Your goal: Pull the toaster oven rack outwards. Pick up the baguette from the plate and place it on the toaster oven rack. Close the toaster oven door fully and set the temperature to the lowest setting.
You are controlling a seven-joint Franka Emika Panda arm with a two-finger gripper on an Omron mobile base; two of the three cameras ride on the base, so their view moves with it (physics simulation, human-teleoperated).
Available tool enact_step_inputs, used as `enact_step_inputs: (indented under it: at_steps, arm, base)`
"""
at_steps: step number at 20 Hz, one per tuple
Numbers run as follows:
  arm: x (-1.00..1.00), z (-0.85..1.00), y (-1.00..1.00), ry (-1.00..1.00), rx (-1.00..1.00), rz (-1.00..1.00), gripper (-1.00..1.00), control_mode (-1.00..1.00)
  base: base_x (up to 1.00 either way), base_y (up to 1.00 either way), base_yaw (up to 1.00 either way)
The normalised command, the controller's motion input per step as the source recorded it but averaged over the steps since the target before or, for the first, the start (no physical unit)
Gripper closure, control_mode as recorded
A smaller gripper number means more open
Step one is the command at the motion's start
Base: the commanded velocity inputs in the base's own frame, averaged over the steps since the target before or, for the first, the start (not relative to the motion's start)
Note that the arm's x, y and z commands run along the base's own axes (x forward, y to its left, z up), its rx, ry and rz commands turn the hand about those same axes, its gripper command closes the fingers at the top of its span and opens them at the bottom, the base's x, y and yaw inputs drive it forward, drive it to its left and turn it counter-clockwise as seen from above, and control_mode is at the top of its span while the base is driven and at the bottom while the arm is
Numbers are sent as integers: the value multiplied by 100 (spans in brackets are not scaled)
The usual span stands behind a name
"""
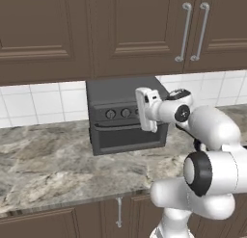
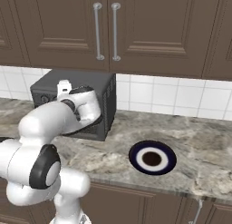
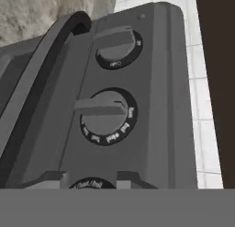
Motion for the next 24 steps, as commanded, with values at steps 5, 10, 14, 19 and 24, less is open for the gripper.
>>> enact_step_inputs:
  at_steps: [5, 10, 14, 19, 24]
  arm:
    - [5, -68, -65, 51, -92, 35, 100, -100]
    - [0, -72, -84, 49, -90, 33, 100, -100]
    - [7, -73, -83, 48, -87, 29, 100, -100]
    - [19, -69, -85, 45, -84, 27, 100, -100]
    - [39, -61, -99, 40, -78, 26, 100, -100]
  base:
    - [0, 0, 0]
    - [0, 0, 0]
    - [0, 0, 0]
    - [0, 0, 0]
    - [0, 0, 0]
